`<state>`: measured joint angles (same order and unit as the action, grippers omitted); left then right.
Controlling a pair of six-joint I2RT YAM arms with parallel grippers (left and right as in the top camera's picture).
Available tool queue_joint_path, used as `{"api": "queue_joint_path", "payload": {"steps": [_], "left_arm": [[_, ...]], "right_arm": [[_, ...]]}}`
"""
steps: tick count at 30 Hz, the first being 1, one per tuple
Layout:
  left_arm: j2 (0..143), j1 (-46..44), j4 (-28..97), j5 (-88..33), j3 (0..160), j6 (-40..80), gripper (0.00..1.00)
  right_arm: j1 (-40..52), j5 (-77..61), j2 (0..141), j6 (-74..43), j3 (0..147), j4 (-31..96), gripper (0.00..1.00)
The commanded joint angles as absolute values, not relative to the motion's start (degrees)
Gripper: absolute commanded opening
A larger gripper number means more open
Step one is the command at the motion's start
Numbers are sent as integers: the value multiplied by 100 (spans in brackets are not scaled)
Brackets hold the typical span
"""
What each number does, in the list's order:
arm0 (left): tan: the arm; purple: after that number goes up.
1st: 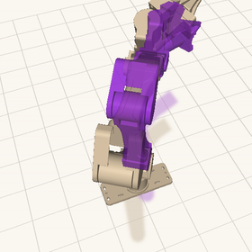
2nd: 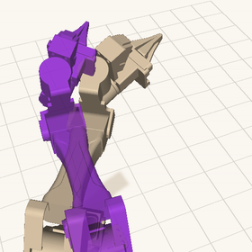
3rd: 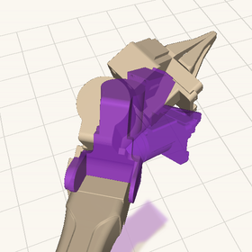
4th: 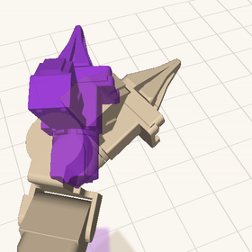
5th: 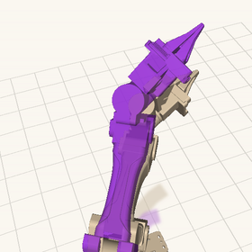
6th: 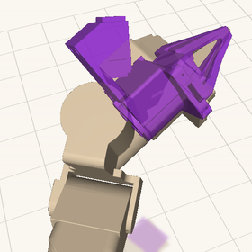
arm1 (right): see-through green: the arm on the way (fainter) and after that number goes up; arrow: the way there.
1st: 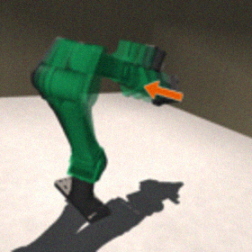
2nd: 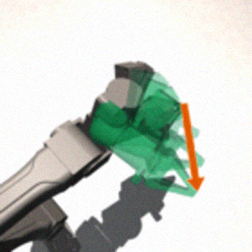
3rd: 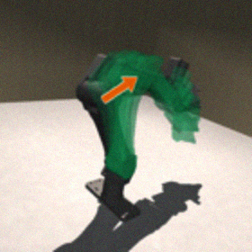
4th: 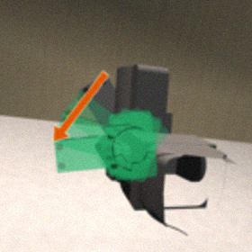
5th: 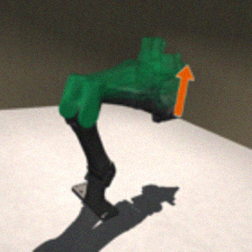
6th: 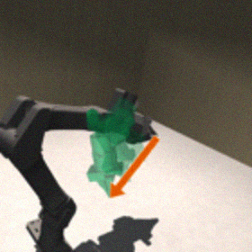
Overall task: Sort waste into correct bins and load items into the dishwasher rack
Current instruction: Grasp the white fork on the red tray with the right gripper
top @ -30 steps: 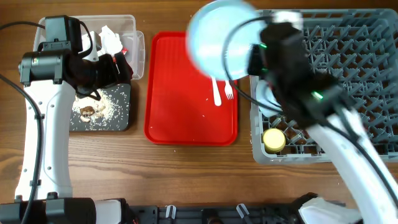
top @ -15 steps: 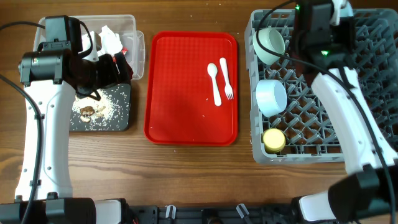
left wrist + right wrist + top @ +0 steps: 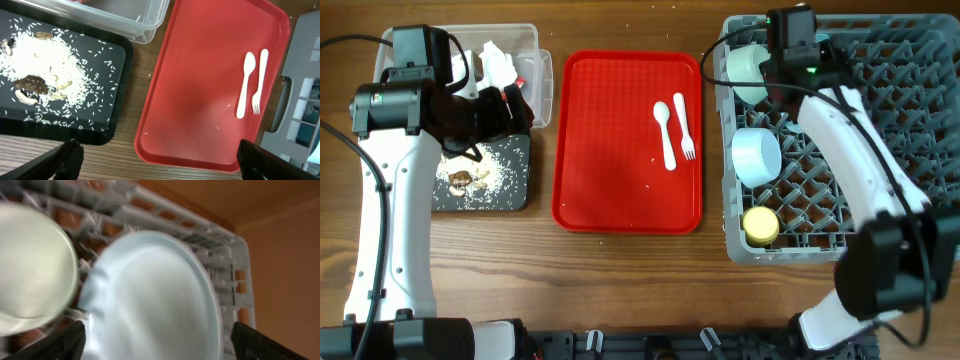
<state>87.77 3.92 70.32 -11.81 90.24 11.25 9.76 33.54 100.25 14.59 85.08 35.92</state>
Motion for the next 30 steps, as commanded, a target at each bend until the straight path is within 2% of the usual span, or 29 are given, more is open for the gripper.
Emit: {"api": "queue_joint_path", "payload": {"steps": [1, 4, 6, 7, 10, 12, 17, 24, 30], "left_arm": [[8777, 419, 7013, -1190, 9056, 1111, 100], [8777, 421, 7013, -1188, 9056, 1111, 100], [8777, 419, 7013, -1188, 9056, 1111, 100], [8777, 419, 7013, -1188, 9056, 1111, 100], [8777, 421, 7013, -1188, 9056, 1111, 100], [8777, 419, 7013, -1188, 9056, 1111, 100], [8777, 419, 7013, -1188, 9056, 1111, 100], [8777, 419, 7013, -1188, 9056, 1111, 100], [8777, 419, 7013, -1188, 9056, 1111, 100]], "right_arm": [[989, 1330, 8796, 276, 8713, 3870, 100], [989, -650, 8217, -615, 8711, 3988, 100], [989, -1507, 8272, -1146, 8646, 3813, 99], [1024, -1664, 8390, -1352, 8554, 3680, 92], [1448, -1507, 9153, -1555, 8488, 3603, 70], [2082, -869, 9920, -1708, 8488, 3603, 63], [3079, 845, 11107, -2119, 8490, 3653, 59], [2954, 1264, 12011, -2056, 8488, 3544, 51], [2617, 1264, 12077, -1881, 8488, 3293, 47]]}}
